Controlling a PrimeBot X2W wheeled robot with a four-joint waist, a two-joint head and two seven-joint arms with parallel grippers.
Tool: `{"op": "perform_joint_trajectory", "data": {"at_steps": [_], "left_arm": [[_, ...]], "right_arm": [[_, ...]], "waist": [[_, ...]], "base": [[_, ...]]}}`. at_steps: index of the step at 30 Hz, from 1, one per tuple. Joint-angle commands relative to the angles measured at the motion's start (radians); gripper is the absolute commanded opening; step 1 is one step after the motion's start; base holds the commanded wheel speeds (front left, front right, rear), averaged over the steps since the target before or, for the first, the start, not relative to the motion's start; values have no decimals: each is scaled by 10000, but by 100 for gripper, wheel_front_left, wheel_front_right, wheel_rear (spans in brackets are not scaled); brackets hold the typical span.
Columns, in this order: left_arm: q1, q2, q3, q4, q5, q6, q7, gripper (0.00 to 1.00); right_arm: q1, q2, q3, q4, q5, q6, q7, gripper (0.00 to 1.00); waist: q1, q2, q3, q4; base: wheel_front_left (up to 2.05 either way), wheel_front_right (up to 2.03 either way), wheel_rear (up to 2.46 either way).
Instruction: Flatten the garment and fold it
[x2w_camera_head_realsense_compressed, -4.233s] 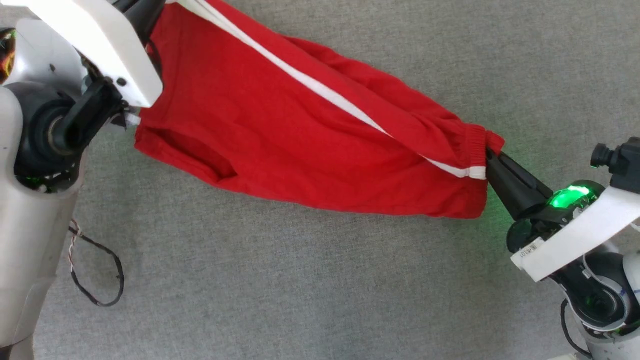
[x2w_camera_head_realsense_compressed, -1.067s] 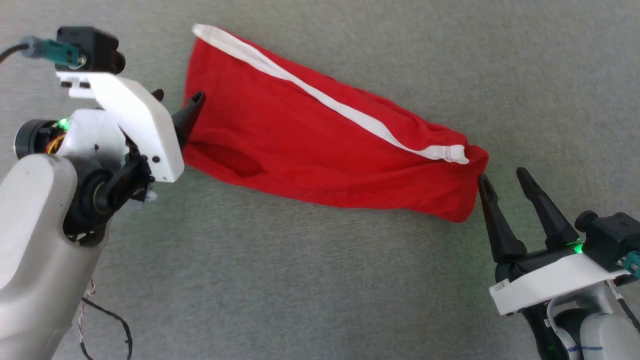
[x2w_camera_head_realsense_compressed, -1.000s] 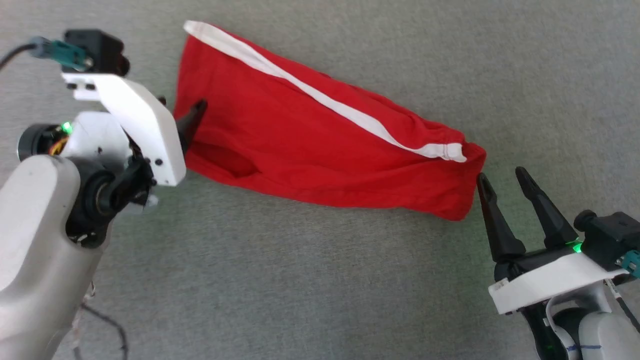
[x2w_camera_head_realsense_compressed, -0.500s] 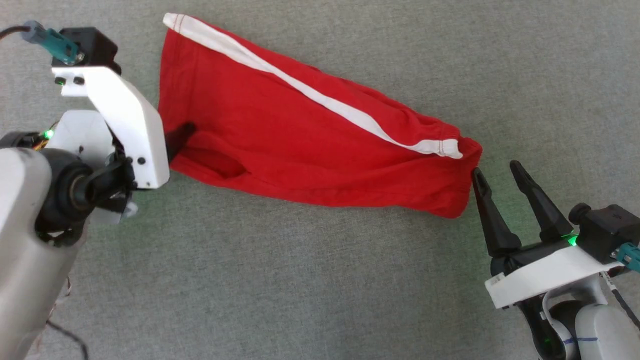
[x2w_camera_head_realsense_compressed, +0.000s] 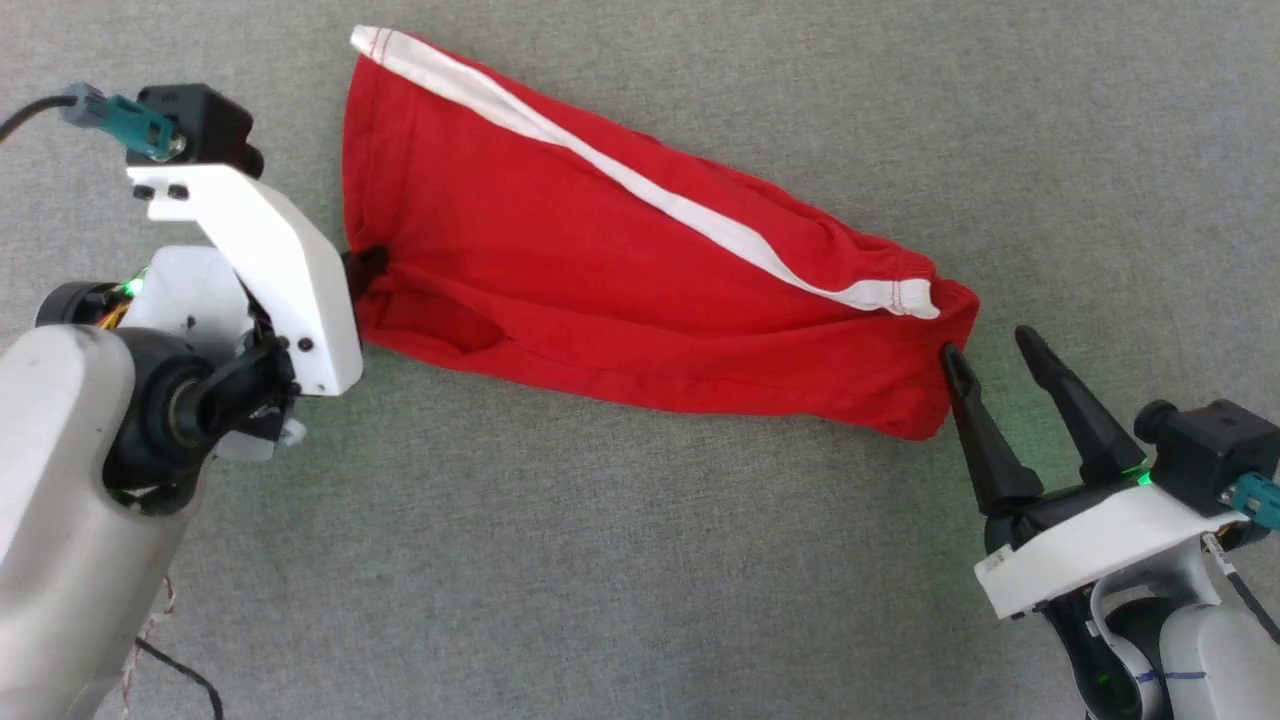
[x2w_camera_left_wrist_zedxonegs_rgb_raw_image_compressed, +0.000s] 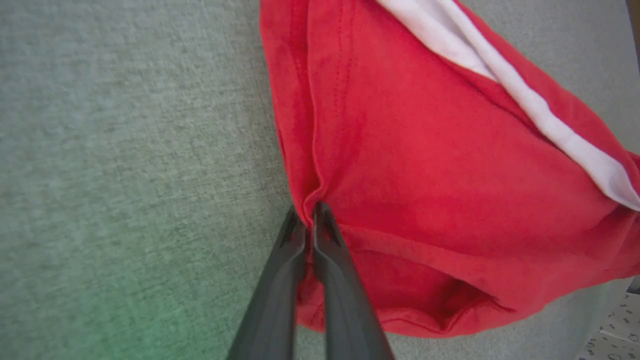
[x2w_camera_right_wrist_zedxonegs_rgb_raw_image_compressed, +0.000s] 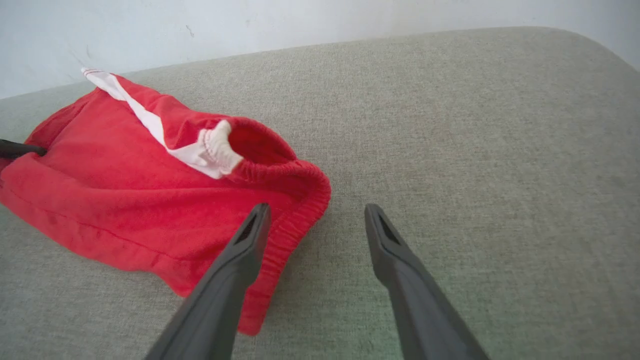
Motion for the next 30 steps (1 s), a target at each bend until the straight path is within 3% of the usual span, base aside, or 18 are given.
{"op": "perform_joint_trajectory", "data": {"at_steps": [1,15,23,24,25,26,27,28,30], "left_arm": [[279,-141,-70,232,1,-101,-105,0],[-19,-538,-248,628,34,-394,-461,0],[-244,-687,-379,740,119,-538,-587,0],[-276,-716,-388,750,126,-554,-615,0],[-276,-716,-388,750,126,-554,-615,0],[-302,-741,-395,762,128,-569,-639,0],[-323,-766,-400,775,124,-587,-661,0],[-339,-790,-401,786,115,-605,-685,0],[-362,-845,-387,806,83,-636,-744,0]], "right_arm": [[-125,-55,51,35,200,-7,222,100],[-437,101,279,56,592,-7,1735,100],[-662,405,-143,589,803,-7,2285,100],[-692,431,-120,633,852,-7,2343,94],[-692,431,-120,633,852,-7,2343,94],[-723,462,-134,669,939,-7,2354,63],[-750,492,-141,718,1044,-7,2387,25],[-776,515,-110,761,1128,-7,2424,0],[-832,548,-102,830,1227,-7,2437,0]], "waist": [[0,0,-13,40],[0,0,89,440],[0,0,216,712],[0,0,236,740],[0,0,236,740],[0,0,253,762],[0,0,270,783],[0,0,287,801],[0,0,318,837]], "base": [[0,0,0],[0,0,0],[0,0,0],[0,0,0],[0,0,0],[0,0,0],[0,0,0],[0,0,0],[0,0,0]]}}
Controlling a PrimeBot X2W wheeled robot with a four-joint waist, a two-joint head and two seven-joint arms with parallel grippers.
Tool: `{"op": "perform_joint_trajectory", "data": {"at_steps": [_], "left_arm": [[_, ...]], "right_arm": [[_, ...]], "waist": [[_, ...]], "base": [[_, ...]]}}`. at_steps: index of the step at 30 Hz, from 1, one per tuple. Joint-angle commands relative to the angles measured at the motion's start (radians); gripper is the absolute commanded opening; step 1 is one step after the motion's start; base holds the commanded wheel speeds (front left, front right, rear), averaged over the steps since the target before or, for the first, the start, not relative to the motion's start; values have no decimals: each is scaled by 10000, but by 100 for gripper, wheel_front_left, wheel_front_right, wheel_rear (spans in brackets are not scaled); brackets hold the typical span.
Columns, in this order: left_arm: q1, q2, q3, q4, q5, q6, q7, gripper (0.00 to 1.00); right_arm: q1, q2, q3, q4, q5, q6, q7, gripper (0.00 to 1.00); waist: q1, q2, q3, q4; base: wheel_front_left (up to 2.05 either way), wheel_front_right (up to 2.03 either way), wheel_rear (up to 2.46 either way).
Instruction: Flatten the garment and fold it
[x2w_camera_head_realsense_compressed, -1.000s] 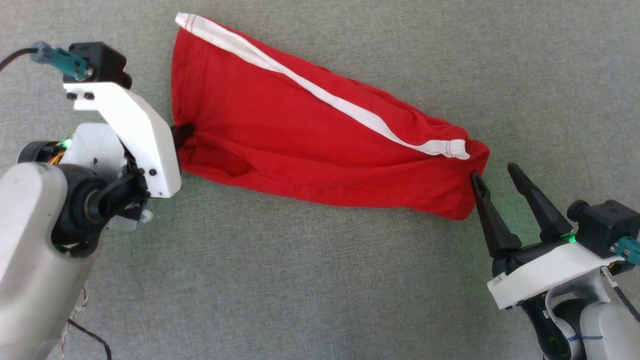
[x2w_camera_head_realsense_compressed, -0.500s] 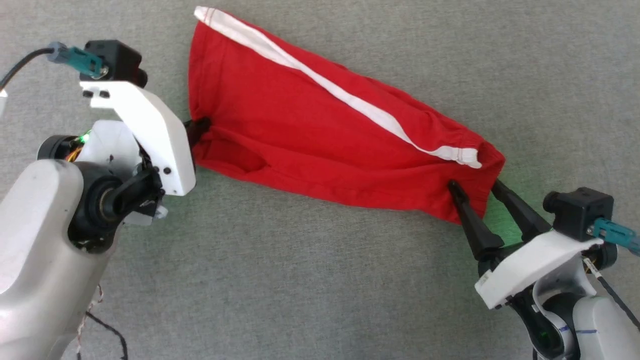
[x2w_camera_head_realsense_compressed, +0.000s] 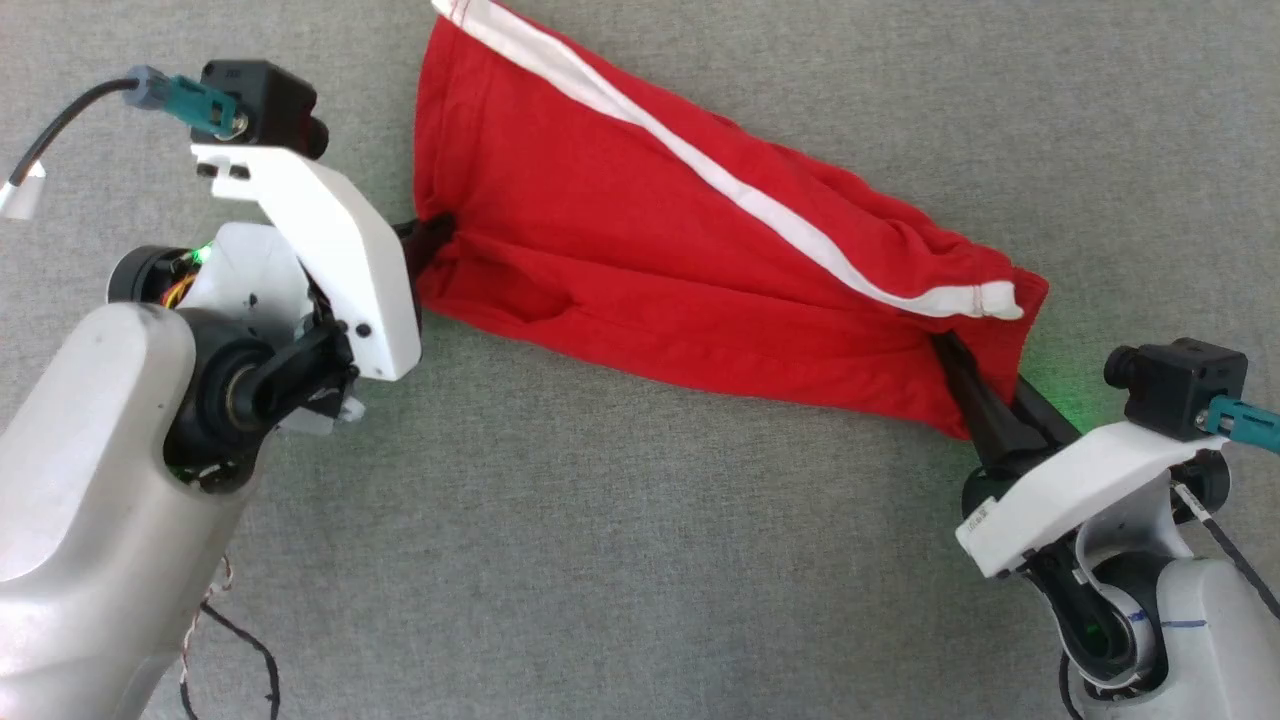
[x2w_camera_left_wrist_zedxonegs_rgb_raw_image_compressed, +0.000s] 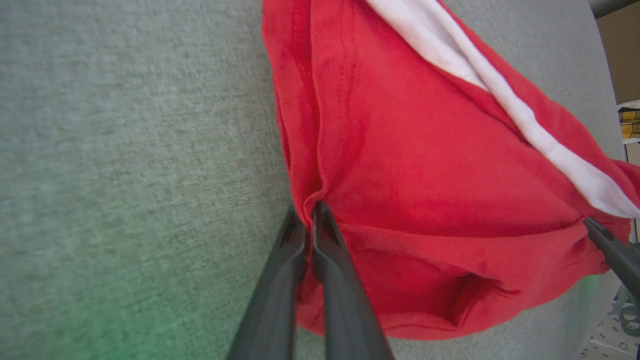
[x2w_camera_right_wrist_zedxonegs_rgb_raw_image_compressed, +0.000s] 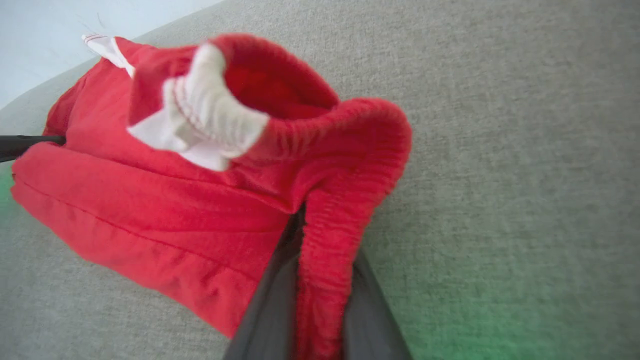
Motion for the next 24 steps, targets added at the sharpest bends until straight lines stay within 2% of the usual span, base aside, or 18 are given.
{"op": "perform_joint_trajectory", "data": {"at_steps": [1,8,13,24], "left_arm": [[76,-27,-92,305,57,-12,-7,0],[288,-165,236,294,-253,-173,-478,0],[777,-183,766,-194,-543,-169,-1089,0],[3589,-632,1196,-2136,-1093,175,-2354,0]], "right_arm": [[-36,92,87,240,53,-7,150,0],[-90,123,-165,55,-14,-7,31,0],[-12,2,-459,-394,-32,-7,267,0],[989,14,-1126,-1196,184,-7,1076,0]], "waist": [[1,0,30,41],[1,0,-209,108],[1,0,-590,191],[1,0,-1414,747]], "base": [[0,0,0],[0,0,0],[0,0,0],[0,0,0]]}}
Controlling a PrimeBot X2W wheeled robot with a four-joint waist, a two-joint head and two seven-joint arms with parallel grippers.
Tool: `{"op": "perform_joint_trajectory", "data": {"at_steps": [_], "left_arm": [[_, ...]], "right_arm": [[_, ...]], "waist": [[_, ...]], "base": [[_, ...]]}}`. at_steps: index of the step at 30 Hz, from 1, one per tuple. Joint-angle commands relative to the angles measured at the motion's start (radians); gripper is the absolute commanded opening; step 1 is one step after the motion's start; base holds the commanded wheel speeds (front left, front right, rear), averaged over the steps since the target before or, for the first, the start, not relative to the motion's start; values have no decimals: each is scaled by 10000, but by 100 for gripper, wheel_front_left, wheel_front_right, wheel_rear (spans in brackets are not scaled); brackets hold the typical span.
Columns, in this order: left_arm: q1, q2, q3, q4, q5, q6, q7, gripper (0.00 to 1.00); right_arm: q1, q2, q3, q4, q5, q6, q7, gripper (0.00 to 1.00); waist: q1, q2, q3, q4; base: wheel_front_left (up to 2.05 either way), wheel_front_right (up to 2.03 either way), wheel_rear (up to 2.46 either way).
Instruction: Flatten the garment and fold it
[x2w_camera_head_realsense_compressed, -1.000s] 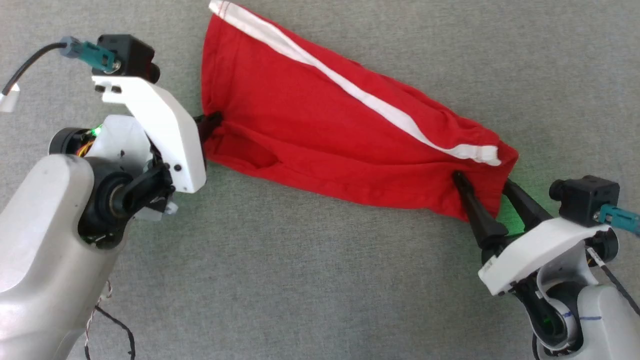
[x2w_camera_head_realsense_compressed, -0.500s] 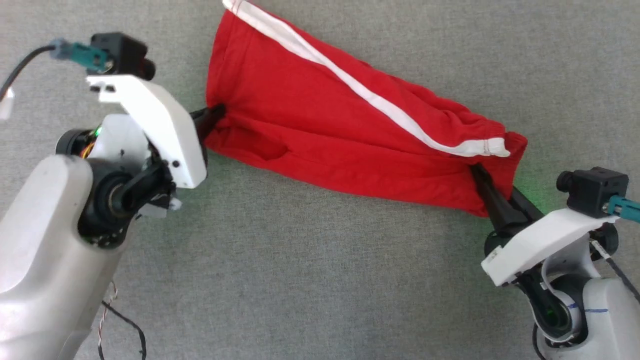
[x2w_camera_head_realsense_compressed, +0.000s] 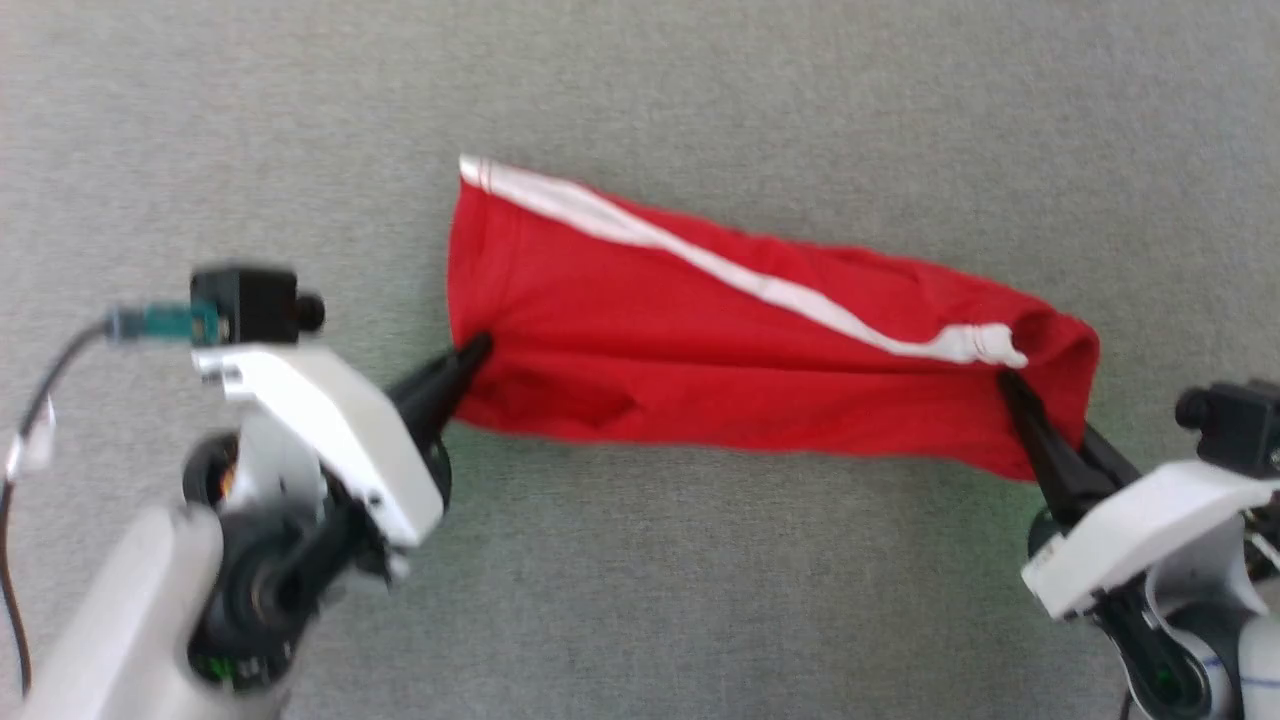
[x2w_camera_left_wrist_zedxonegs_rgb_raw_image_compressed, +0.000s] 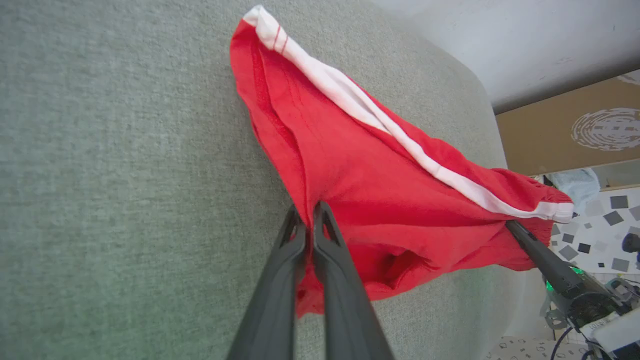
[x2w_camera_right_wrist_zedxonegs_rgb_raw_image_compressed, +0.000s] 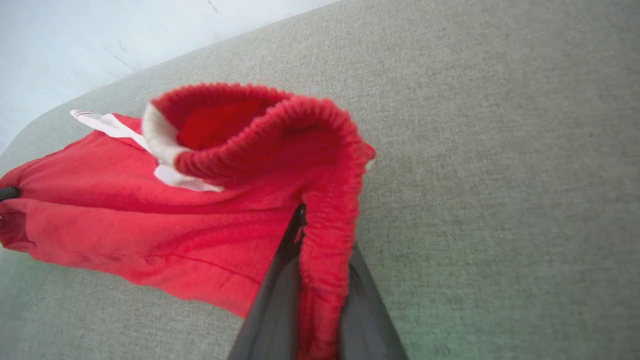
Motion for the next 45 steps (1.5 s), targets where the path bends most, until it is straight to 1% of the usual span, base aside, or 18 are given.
{"op": "perform_joint_trajectory", "data": {"at_steps": [1,9,11,16,20,24,27,32,33,34,35,36,37,38,42,45], "left_arm": [[515,-89,98,-257,-72,65,-273,0],[2746,-280,237,-1281,-156,88,-1312,0],[3255,-292,182,-1415,-131,105,-1473,0],[4264,-565,-104,-1526,-206,81,-1815,0],[4686,-774,-325,-1268,-163,26,-2072,0],[4823,-961,-491,-744,-213,-163,-2230,0],[4790,-1076,-535,-260,-248,-306,-2343,0],[4672,-1284,-630,621,-296,-406,-2419,0],[4635,-1332,-644,752,-305,-436,-2447,0],[4593,-1385,-642,873,-312,-456,-2490,0],[4548,-1428,-629,983,-302,-471,-2548,18],[4502,-1454,-624,1075,-269,-490,-2612,47],[4466,-1480,-617,1152,-241,-513,-2677,100],[4440,-1516,-598,1211,-233,-534,-2749,100],[4404,-1572,-511,1284,-174,-617,-3016,100],[4492,-1595,-282,1136,-46,-667,-3513,100]], "right_arm": [[239,4,-129,-133,129,-9,103,0],[1226,67,-721,-529,225,-9,825,0],[1469,78,-857,-619,216,-9,1082,0],[2057,105,-1171,-736,191,-9,1779,0],[2385,121,-1377,-783,183,-9,2127,0],[2505,130,-1481,-648,133,-9,2334,0],[2533,134,-1475,-464,103,-9,2403,0],[2472,137,-1355,87,165,-9,2299,0],[2463,137,-1319,184,184,-9,2277,1],[2448,137,-1280,278,199,-9,2257,13],[2427,137,-1248,352,215,-9,2229,32],[2405,137,-1227,401,232,-9,2188,53],[2394,137,-1195,429,225,-9,2155,97],[2397,138,-1162,437,211,-9,2140,100],[2404,138,-1147,305,200,-9,2074,100],[2556,138,-1201,16,188,-9,2179,100]], "waist": [[0,0,-292,285],[0,0,-737,725],[0,0,-832,816],[0,0,-1084,1033],[0,0,-1292,1160],[0,0,-1466,1204],[0,0,-1602,1207],[0,0,-1727,1150],[0,0,-1737,1134],[0,0,-1740,1122],[0,0,-1740,1108],[0,0,-1740,1096],[0,0,-1745,1085],[0,0,-1749,1073],[0,0,-1806,1016],[0,0,-1953,976]], "base": [[0,0,0],[0,0,0],[0,0,0],[0,0,0],[0,0,0],[0,0,0],[0,0,0],[0,0,0],[0,0,0],[0,0,0],[0,0,0],[0,0,0],[0,0,0],[0,0,0],[0,0,0],[0,0,0]]}}
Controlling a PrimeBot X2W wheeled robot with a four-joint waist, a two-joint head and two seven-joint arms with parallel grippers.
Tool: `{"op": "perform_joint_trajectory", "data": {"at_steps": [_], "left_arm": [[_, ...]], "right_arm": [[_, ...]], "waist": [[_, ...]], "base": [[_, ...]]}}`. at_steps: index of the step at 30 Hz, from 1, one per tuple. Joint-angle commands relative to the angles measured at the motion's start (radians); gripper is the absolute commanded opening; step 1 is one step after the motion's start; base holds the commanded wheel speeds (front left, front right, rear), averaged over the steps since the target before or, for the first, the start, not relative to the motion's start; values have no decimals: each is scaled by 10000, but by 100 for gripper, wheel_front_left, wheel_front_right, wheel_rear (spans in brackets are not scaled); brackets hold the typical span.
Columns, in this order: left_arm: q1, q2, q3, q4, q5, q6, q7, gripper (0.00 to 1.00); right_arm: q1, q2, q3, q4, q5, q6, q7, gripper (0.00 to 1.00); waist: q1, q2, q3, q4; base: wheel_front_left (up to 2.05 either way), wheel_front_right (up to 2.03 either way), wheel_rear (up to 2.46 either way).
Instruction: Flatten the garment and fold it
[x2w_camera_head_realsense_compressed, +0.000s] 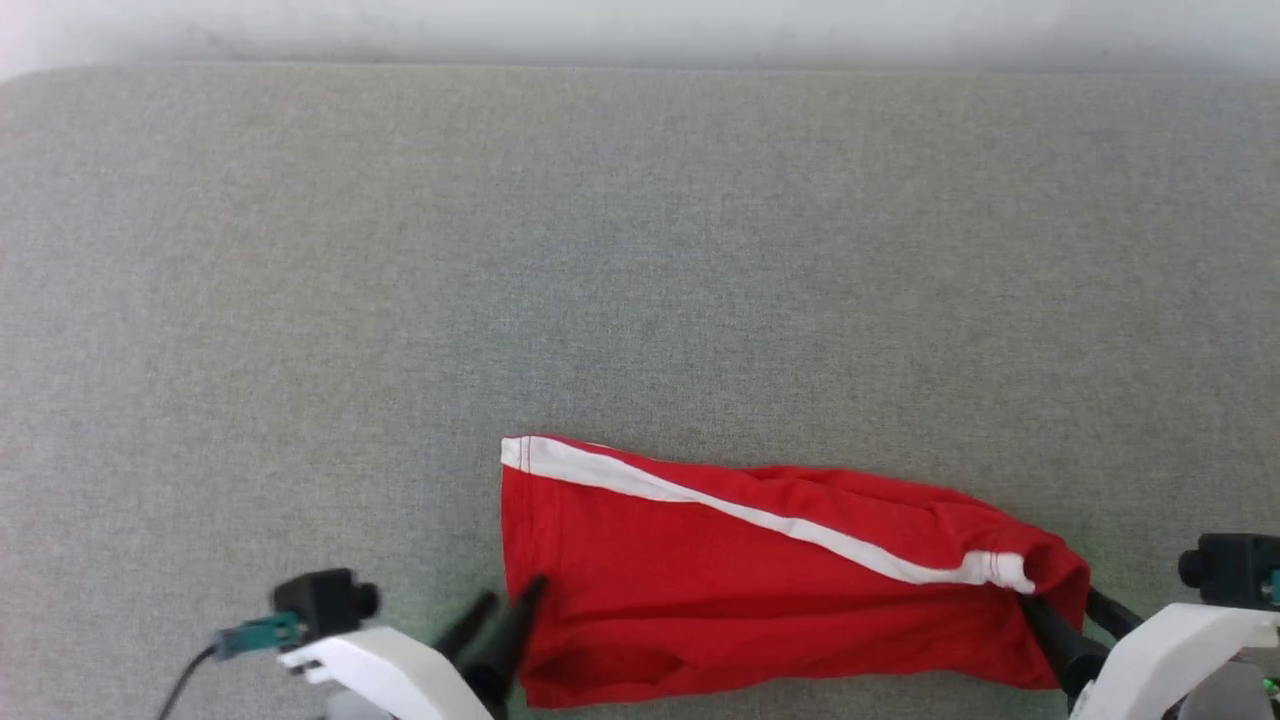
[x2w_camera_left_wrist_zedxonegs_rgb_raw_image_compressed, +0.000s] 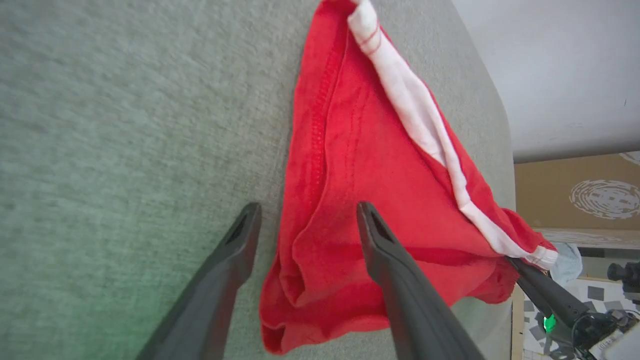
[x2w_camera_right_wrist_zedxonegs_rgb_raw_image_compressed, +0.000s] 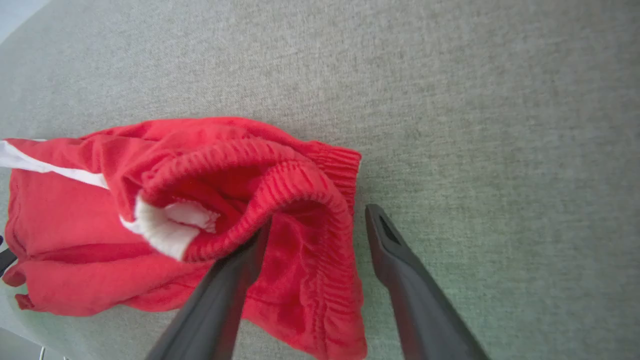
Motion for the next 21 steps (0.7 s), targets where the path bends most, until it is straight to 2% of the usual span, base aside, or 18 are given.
{"op": "perform_joint_trajectory", "data": {"at_steps": [1,6,11,13,17,21], "left_arm": [[-10,-4,287,-89,266,-41,-495,100],[32,-61,778,-362,910,-28,-1841,100],[-176,130,1125,-539,2568,133,-3833,100],[-280,200,1264,-589,3317,328,-4548,100],[-377,161,1475,-744,4625,700,-5022,100],[-229,-165,1569,-816,5070,724,-5091,100]], "right_arm": [[152,19,-93,-296,-11,-9,72,100],[386,19,-227,-614,-107,-9,152,100],[622,20,-191,-538,-318,-9,174,100],[674,20,-116,-454,-328,-9,141,100],[692,15,8,-278,-435,-9,18,100],[555,-153,90,-45,-863,-9,-246,100]], "waist": [[0,0,-158,-46],[0,0,-355,-84],[0,0,-504,-43],[0,0,-523,-11],[0,0,-495,93],[0,0,-389,181]], "base": [[0,0,0],[0,0,0],[0,0,0],[0,0,0],[0,0,0],[0,0,0]]}}
